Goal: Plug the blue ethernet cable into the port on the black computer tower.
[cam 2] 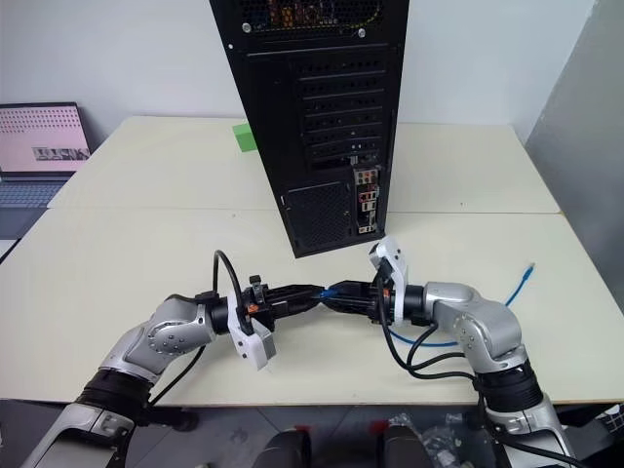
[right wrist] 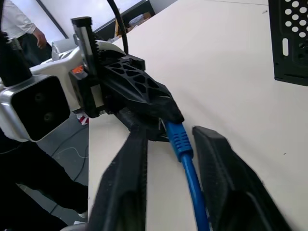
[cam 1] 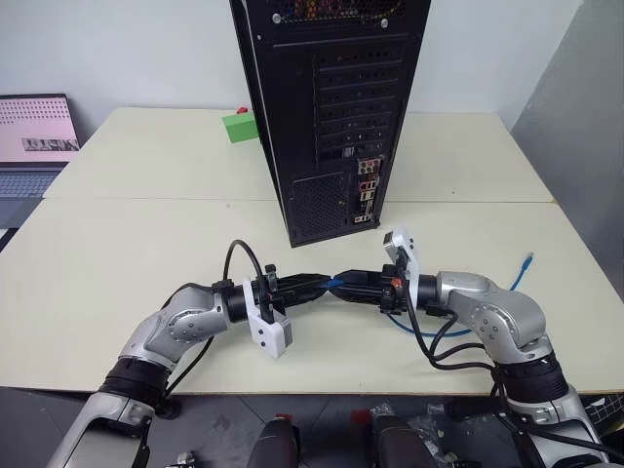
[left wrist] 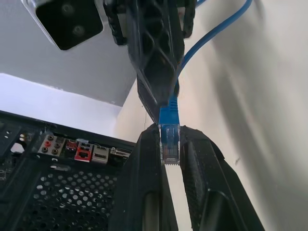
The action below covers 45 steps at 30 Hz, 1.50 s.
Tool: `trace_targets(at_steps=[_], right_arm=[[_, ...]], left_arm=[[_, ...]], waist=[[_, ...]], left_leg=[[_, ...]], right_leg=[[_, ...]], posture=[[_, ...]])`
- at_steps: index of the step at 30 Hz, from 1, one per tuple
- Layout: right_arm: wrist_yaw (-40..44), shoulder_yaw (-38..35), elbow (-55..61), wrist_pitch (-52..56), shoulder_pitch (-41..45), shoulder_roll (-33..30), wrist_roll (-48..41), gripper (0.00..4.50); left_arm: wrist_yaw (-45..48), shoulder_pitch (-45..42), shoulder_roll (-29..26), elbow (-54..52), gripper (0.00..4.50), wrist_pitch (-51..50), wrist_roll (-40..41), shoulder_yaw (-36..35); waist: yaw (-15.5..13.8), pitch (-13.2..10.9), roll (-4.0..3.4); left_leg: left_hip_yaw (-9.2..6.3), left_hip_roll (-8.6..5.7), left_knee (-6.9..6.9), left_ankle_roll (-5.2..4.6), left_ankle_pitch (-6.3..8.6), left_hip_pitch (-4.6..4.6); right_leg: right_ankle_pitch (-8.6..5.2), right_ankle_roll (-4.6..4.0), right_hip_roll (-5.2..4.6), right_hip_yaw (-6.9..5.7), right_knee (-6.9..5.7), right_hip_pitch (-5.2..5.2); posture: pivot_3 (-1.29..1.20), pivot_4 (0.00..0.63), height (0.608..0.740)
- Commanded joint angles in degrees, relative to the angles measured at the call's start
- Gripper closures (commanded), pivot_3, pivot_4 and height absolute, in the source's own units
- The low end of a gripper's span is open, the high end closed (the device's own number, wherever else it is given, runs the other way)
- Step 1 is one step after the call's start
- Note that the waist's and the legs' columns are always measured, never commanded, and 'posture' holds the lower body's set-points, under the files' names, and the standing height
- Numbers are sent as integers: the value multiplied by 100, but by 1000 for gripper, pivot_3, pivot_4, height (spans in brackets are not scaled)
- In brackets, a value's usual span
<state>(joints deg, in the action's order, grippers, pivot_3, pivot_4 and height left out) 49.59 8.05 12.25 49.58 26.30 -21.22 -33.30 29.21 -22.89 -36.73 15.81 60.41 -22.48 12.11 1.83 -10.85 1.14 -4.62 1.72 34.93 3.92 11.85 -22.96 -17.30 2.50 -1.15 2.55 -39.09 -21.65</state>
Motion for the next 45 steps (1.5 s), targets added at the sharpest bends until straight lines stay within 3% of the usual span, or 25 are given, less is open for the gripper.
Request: trace_targets(at_steps=[1, 4, 10, 12, 18, 25, 29, 33, 38, 45], right_arm=[[-3, -18, 80, -39, 123, 38, -114, 3938], [-11, -27, 43, -24, 145, 58, -133, 4500], [21, -69, -58, 28, 232, 60, -182, 4500], [52, -83, -96, 44, 269, 26, -184, 4500], [81, -98, -115, 17, 281, -115, -136, 4500], [-446, -430, 275, -484, -69, -539, 343, 4500], [-1045, -632, 607, -726, -251, -485, 620, 4500], [-1859, -801, 984, -841, -357, -208, 896, 4500], [-3052, -652, 1270, -947, -309, 435, 1496, 4500], [-4211, -504, 1016, -993, 43, 1361, 2039, 4500]], left_arm=[[-131, -24, -9, -233, 4218, -12, 48, 12], [-155, -22, -7, -238, 4218, -23, 13, 1], [-208, 16, 6, -214, 4218, -107, 33, 3], [-148, 49, -8, -202, 3516, -226, 172, 41], [116, 179, -84, -246, 2515, -647, 610, 112], [740, 1033, 139, -1372, 1172, -3438, 2611, -124], [524, 1331, 433, -2331, 315, -4937, 3171, -255], [-87, 1268, 981, -3027, 315, -6336, 3392, -382], [-1004, 783, 1755, -3335, 315, -7561, 3114, -391], [-1608, 311, 2333, -3367, 315, -8180, 2708, -278]], waist=[[0, 0, 0], [0, 0, 0], [0, 0, 0], [0, 0, 0], [2, 0, 0], [4, 0, 0], [4, 0, 0], [2, 0, 0], [3, 1, 1], [8, 1, 1]], left_leg=[[0, 0, 0, 0, 0, 0], [0, 0, 0, 0, 0, 0], [0, 0, 0, 0, 0, 0], [0, 0, 0, 0, 0, 0], [0, 0, 0, 0, 0, 0], [0, 0, 0, 0, 0, -2], [-4, 1, 0, 0, 0, -2], [-2, 1, 1, 0, 0, -2], [-6, 0, 1, 1, 0, -3], [-4, -1, 0, 2, -1, -2]], right_leg=[[0, 0, 0, 0, 0, 0], [0, 0, 0, 0, 0, 0], [0, 0, 0, 0, 0, 0], [0, 0, 0, 0, 0, 0], [0, 0, 0, 0, 0, 0], [0, 0, -1, 0, -1, -1], [0, 1, 1, -1, -3, -2], [-1, 2, 0, 1, -2, 0], [0, 2, 2, -1, -3, 0], [0, 1, 2, 2, -2, -2]], posture=[[0, 150, 740], [0, 150, 740], [0, 150, 740], [0, 150, 740], [0, 150, 740], [0, 150, 740], [0, 150, 740], [0, 150, 740], [0, 150, 740], [0, 150, 740]])
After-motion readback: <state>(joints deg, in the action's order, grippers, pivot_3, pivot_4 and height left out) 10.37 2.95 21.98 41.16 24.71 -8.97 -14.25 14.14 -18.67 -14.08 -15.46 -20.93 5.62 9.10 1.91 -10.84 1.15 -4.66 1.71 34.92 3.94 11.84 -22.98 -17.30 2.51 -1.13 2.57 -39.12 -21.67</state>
